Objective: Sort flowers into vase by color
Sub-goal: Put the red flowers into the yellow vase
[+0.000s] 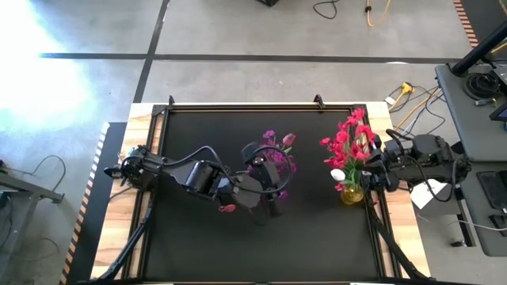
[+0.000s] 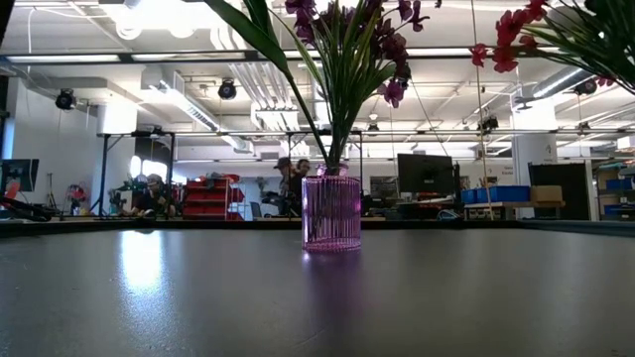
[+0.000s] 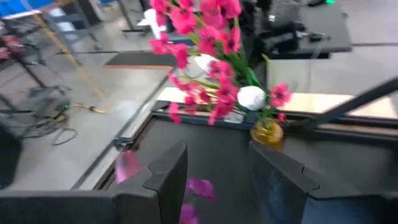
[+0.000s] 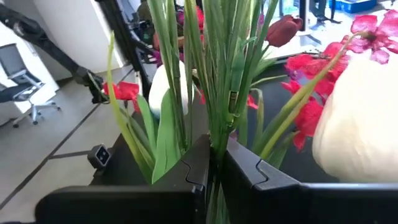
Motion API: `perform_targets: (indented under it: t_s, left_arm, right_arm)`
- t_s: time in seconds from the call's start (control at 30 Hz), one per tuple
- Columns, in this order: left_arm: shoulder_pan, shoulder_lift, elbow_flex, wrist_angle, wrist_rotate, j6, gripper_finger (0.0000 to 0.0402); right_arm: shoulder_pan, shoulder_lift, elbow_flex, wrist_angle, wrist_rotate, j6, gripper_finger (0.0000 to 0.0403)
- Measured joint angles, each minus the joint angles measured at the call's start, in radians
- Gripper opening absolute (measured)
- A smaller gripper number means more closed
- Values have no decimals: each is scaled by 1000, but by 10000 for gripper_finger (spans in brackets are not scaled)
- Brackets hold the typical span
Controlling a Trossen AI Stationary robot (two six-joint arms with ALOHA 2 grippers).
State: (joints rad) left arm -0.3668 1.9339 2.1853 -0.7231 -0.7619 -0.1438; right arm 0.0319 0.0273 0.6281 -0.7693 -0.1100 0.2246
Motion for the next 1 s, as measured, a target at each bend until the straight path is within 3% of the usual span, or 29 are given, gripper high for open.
perform_targets:
  t_s: [0.33,0.67,1.0]
  left_arm:
    - [-17,0,0,0,125,26,157]
    - [-42,48,-1,11,128,10,157]
    - [-56,100,-2,19,128,1,157]
  right_arm:
    - [0,0,0,4,-47,-16,24]
    - [0,-11,0,-11,-52,64,13]
    - [0,-22,-8,100,-215,19,10]
